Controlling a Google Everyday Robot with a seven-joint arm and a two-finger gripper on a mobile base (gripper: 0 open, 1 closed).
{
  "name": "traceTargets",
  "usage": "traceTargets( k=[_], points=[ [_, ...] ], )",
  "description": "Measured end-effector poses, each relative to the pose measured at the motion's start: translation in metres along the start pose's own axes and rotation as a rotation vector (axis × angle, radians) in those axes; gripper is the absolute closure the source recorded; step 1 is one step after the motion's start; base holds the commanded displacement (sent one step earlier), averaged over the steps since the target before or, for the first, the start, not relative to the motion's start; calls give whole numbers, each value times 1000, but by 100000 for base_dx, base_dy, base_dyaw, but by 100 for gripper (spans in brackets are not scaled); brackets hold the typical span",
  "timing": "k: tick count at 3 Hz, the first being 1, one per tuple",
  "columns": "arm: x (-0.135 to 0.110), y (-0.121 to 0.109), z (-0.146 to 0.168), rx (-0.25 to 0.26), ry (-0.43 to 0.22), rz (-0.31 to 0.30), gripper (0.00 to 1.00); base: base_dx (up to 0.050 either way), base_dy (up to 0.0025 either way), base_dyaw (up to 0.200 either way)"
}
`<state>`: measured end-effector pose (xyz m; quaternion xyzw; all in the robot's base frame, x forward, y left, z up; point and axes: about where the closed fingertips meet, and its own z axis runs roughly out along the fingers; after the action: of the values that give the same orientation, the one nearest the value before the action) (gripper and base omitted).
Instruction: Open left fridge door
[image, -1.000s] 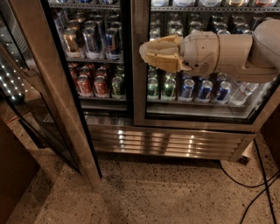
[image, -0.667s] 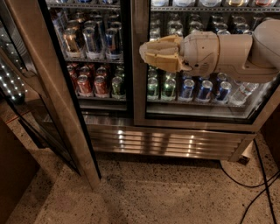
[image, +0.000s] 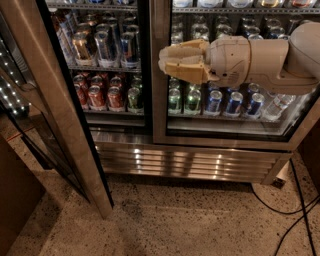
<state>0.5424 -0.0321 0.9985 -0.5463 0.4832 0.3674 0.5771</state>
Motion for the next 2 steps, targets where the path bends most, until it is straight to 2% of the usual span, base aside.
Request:
traceTargets(
  k=[1,2],
  points=[
    [0,0,0,0,0,0,12,0,0,0],
    [0,0,0,-1,0,0,0,0,0,0]
  ],
)
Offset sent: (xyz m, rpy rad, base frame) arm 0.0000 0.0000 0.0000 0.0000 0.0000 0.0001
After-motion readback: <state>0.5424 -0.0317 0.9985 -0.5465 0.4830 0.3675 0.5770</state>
